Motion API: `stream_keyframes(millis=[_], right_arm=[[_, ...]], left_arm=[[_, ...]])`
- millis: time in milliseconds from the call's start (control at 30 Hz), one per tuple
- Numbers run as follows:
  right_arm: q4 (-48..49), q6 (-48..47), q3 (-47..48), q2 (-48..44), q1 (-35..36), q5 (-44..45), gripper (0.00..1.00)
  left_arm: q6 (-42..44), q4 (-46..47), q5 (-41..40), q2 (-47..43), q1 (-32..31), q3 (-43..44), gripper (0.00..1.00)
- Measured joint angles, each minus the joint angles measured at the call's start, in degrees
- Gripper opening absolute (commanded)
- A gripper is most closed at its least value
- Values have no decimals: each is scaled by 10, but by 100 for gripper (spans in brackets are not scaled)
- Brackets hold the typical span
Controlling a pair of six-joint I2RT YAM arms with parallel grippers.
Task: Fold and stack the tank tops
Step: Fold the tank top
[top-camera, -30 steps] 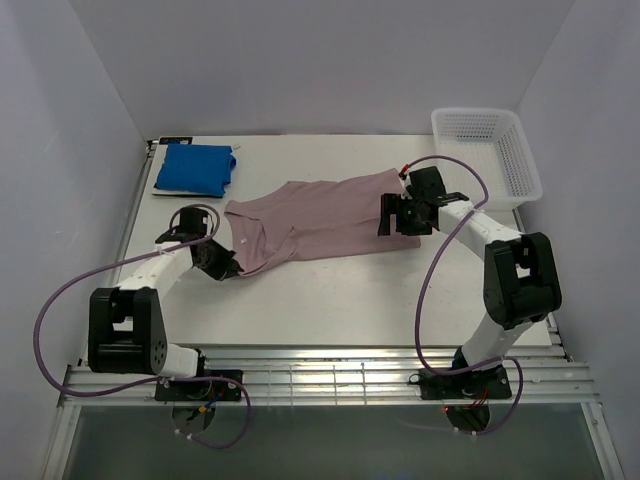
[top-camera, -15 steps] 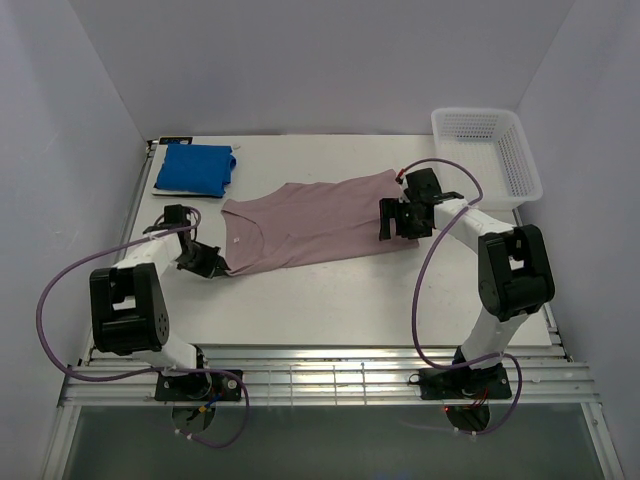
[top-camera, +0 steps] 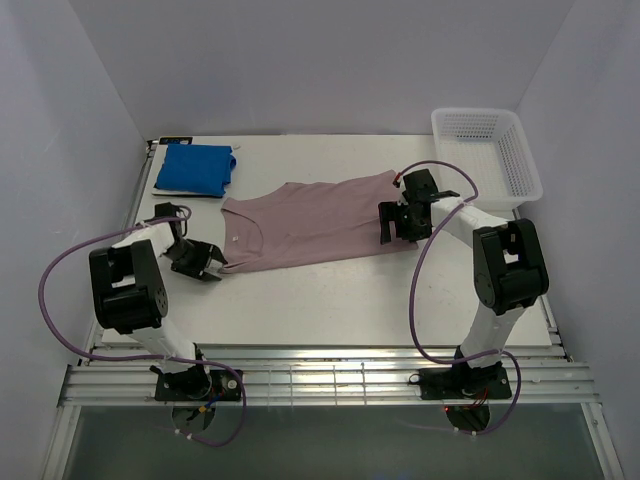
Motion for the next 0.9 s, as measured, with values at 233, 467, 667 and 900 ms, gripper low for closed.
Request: stream_keyframes(millis=[233,467,667,900], right_arm=[[-1,-10,2,4,-1,0,90],[1,-11,3,-23,-1,-12,90],[31,-11,2,-76,-1,-45,90],[57,-10,2,-58,-1,-67,90]], left_arm=[[0,-14,-8,-5,21,32,98],[19,-6,-4,-52,10,72,98],[30,30,-4,-103,-133,83,98],[31,130,31,-35,-235,86,98]])
